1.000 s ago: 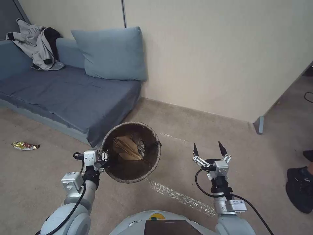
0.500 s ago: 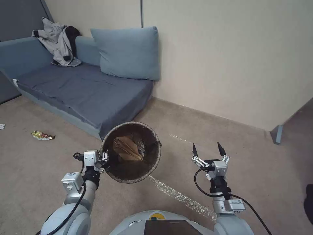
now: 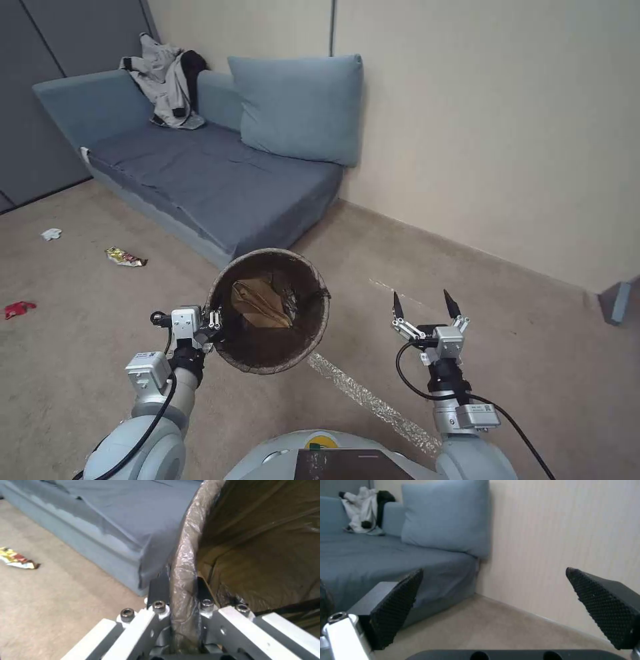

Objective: Pick up the trash bin, then pick up the garbage from the floor and place it into the trash bin.

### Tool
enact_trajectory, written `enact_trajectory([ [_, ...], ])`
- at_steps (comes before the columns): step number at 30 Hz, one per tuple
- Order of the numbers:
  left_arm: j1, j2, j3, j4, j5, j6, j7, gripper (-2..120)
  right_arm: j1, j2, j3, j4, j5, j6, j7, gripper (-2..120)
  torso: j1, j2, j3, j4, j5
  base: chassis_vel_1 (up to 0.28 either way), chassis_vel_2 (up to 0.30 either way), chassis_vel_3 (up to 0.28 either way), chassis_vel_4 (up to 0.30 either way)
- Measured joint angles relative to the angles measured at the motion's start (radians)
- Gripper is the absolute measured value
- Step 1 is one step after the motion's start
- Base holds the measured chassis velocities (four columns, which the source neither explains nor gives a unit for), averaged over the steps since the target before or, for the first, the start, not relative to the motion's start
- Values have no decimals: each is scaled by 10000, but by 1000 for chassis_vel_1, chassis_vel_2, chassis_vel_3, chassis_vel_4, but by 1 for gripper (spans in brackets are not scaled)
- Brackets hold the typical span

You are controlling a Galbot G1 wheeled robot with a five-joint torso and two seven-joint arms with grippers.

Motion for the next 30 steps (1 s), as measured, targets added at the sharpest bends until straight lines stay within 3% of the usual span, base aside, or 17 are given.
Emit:
enact_trajectory([
  [30, 23, -12, 34, 0, 9, -51, -3, 2, 156, -52, -147, -87, 1, -153, 79, 100, 0, 0, 0, -2, 0, 58, 62, 57, 61],
])
